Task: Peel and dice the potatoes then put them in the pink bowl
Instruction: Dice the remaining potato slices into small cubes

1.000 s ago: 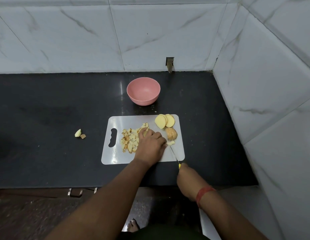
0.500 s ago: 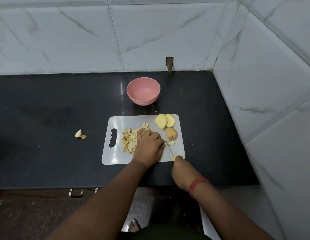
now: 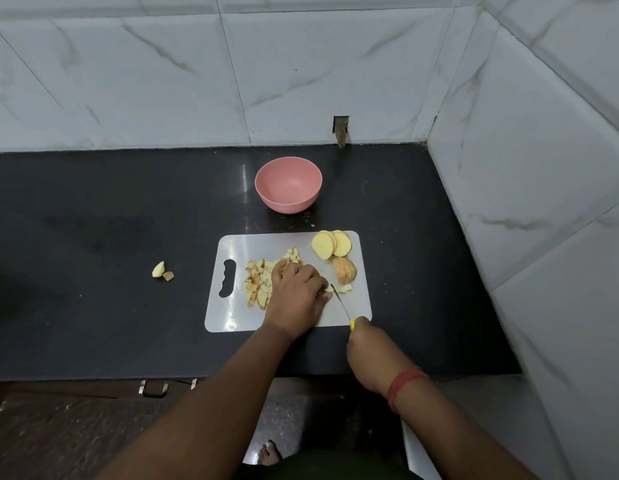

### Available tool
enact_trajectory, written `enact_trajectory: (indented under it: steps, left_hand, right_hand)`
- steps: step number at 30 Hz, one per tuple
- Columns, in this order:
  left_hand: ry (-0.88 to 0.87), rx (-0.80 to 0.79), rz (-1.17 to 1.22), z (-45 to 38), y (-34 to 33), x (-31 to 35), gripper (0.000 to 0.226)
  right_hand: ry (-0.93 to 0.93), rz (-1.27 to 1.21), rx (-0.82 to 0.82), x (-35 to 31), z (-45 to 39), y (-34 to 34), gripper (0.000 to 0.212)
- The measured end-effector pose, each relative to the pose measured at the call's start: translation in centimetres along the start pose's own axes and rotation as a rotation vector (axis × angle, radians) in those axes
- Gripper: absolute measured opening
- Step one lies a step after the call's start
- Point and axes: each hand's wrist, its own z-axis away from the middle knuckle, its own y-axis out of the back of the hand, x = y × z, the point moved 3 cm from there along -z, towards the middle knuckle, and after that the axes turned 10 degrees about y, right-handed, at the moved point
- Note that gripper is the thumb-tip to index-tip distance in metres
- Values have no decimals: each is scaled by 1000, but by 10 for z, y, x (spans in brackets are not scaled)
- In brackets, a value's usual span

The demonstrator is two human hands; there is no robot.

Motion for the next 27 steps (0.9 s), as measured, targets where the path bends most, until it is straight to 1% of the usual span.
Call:
enact_trajectory:
  steps: [3, 6, 9, 13, 15, 18, 20, 22, 24, 27]
  left_hand:
    - [7, -12, 6, 0, 0, 0, 15]
    - [20, -14, 24, 0, 0, 1, 13]
    - [33, -23, 31, -1, -1, 1, 12]
    - [40, -33, 37, -2, -1, 1, 13]
    - [36, -31, 31, -2, -1, 1, 13]
    - [10, -21, 15, -1, -1, -1, 11]
    - [-12, -16, 5, 0, -1, -2, 9]
    - [-27, -1, 13, 1, -1, -2, 8]
    - [-32, 20, 44, 1, 0, 0, 13]
    - [-35, 42, 43, 0, 0, 5, 18]
  right_hand:
    - [-15, 9, -2, -5, -7, 1, 12]
    - [-35, -10, -26, -8, -12, 2, 13]
    - [-55, -26, -52, -8, -15, -1, 22]
    - [-55, -56, -96, -7, -12, -1, 18]
    - [-68, -85, -110, -3, -6, -2, 24]
    - [-61, -61, -135, 4, 5, -2, 31]
    - [-66, -76, -124, 7, 8, 1, 30]
    - [-77, -128, -61, 10, 9, 9, 20]
    - [-81, -194, 12, 10, 10, 18, 10]
    - [-106, -333, 28, 13, 10, 24, 12]
